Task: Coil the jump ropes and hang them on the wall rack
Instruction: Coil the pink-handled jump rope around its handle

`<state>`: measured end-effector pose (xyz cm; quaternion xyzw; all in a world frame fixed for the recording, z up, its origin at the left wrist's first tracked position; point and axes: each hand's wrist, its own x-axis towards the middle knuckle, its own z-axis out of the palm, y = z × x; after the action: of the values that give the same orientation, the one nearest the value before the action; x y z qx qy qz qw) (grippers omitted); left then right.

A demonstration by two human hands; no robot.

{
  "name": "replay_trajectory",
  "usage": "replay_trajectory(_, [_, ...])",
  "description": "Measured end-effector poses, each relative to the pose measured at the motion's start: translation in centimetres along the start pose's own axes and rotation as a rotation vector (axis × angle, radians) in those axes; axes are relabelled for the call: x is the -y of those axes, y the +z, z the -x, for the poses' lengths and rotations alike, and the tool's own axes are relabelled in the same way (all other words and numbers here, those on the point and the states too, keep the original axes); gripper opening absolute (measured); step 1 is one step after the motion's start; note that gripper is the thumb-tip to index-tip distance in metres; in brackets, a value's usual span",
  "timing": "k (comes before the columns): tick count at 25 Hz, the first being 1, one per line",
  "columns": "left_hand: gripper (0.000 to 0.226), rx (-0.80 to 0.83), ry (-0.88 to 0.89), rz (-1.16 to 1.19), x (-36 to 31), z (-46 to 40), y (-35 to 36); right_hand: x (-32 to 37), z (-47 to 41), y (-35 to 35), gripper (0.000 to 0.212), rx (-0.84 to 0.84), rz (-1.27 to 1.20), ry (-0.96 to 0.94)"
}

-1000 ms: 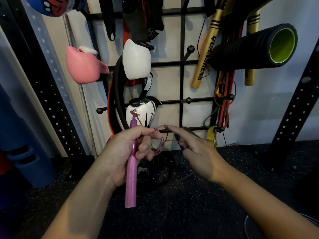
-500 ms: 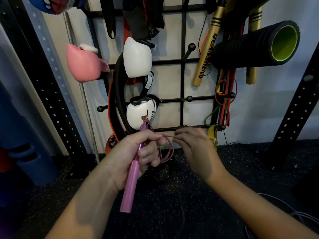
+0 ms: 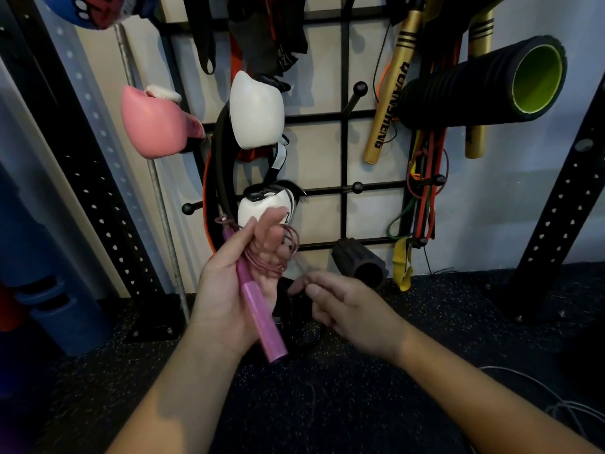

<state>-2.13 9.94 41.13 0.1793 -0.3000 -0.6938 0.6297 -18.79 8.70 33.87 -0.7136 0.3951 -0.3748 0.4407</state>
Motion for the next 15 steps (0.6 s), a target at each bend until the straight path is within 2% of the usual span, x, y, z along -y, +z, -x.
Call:
replay_trajectory(2, [0.033,0.007,0.115,-0.326,0.8,-0.6,-0.8,1.1,0.2,0.2,0.018,0.011,0.374,-0.093])
replay_trajectory(4, [0.029,0.019,0.312,-0.906,1.3,-1.0,-2.2,2.2,0.7,0.2,0.016,0.027,0.613,-0.159])
replay_trajectory(6, [0.029,0.037,0.4,-1.392,0.6,-1.7,-3.6,3.8,1.5,-0.4,0.022,0.037,0.695,-0.158])
replay_trajectory(7, [0.028,0.022,0.37,-1.523,0.0,-2.0,-4.0,4.3,1.8,-0.9,0.027,0.027,0.707,-0.157])
replay_trajectory(8, [0.026,0.01,0.322,-1.587,-0.6,-2.1,-4.3,4.7,2.0,-1.6,0.031,-0.012,0.716,-0.171])
replay_trajectory(10, [0.026,0.044,0.199,-1.562,-1.0,-2.1,-5.0,4.7,2.0,-3.2,0.034,-0.143,0.691,-0.183])
replay_trajectory(13, [0.041,0.202,-0.058,-1.458,-0.2,-1.2,-4.4,3.8,1.3,-4.4,0.027,-0.329,0.611,-0.164])
replay_trajectory(15, [0.051,0.256,-0.148,-1.336,0.6,-0.9,-4.0,3.1,0.7,-4.5,0.021,-0.371,0.489,-0.142])
